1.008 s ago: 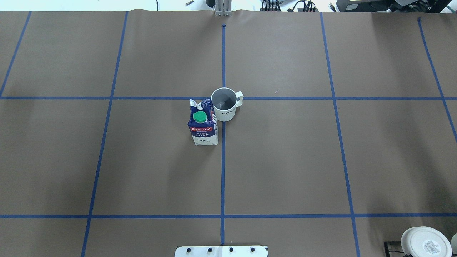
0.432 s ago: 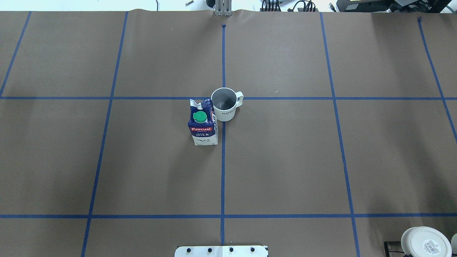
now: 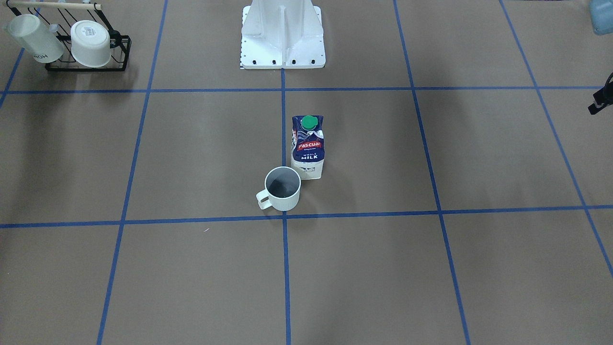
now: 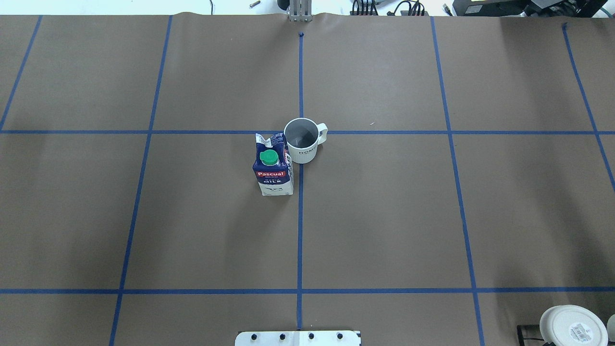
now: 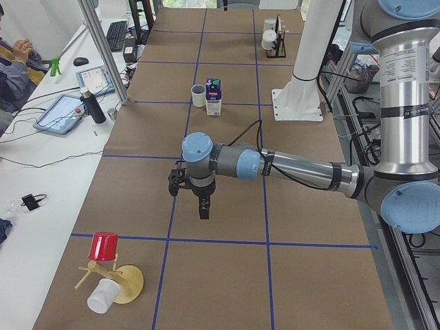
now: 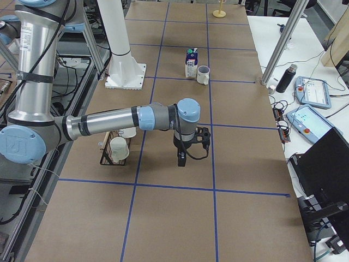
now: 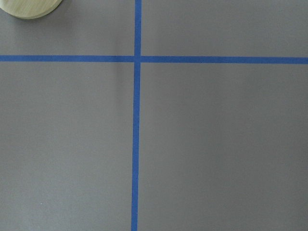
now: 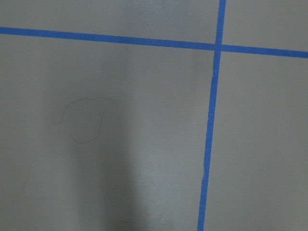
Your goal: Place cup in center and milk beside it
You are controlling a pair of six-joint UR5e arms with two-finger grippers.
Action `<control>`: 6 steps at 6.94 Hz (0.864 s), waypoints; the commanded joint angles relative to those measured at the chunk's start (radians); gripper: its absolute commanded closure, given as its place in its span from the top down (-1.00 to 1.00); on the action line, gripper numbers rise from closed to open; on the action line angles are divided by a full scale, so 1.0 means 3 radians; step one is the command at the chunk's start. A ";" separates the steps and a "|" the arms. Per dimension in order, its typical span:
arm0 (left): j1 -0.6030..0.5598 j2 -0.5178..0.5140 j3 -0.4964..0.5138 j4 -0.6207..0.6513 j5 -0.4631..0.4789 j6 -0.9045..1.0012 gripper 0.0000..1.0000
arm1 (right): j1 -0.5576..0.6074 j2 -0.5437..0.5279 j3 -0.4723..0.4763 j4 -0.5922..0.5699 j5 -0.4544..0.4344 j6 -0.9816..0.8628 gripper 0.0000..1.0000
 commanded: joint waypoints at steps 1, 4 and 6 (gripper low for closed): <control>0.0001 -0.0021 -0.0003 -0.0018 0.0021 -0.0007 0.96 | -0.0005 0.0002 -0.0001 0.0000 0.0029 0.0013 1.00; 0.0006 -0.0036 -0.0034 -0.0120 0.0012 0.0004 0.96 | 0.0000 0.0017 -0.0002 0.0000 0.0030 0.0003 1.00; 0.0006 -0.0036 0.0012 -0.0206 0.0001 0.0009 0.96 | 0.0000 0.0012 0.0014 0.0000 0.0040 0.0003 1.00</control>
